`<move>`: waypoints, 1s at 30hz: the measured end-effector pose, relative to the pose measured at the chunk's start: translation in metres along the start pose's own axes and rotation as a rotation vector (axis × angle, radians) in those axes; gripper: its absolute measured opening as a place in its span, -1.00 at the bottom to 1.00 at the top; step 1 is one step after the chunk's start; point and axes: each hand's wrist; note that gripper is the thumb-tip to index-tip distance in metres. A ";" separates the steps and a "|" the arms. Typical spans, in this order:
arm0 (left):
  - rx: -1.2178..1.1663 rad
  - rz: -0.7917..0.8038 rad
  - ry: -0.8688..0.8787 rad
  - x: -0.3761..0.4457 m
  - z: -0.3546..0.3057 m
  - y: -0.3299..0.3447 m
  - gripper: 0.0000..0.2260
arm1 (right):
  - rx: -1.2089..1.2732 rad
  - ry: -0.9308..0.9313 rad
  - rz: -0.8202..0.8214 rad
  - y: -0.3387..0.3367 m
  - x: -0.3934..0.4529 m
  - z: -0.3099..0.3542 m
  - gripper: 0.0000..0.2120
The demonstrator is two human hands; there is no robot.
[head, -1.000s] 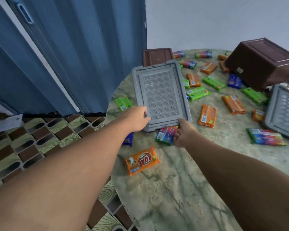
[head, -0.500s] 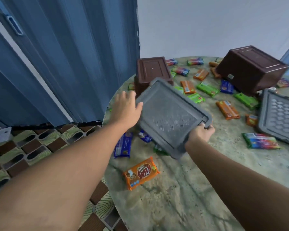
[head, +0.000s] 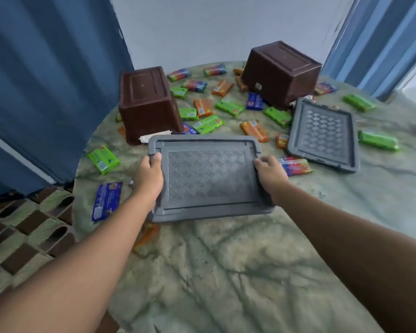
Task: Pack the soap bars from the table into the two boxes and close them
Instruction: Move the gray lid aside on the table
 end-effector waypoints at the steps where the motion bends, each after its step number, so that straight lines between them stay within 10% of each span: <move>1: -0.013 -0.016 -0.025 -0.011 -0.001 0.011 -0.66 | -0.027 -0.017 0.007 -0.010 0.003 -0.009 -0.66; 12: 0.128 -0.051 -0.054 -0.179 -0.037 0.142 -0.49 | -0.275 -0.097 0.118 -0.167 0.014 -0.110 -0.63; 30: 0.861 0.465 -0.119 -0.250 -0.089 0.263 -0.16 | -0.779 -0.160 0.003 -0.310 0.033 -0.202 -0.26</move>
Point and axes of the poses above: each hand's wrist, its own x-axis towards the middle knuckle, its own y-axis out of the palm, z = x × y, and after that the axes turned 2 degrees about y, right-handed
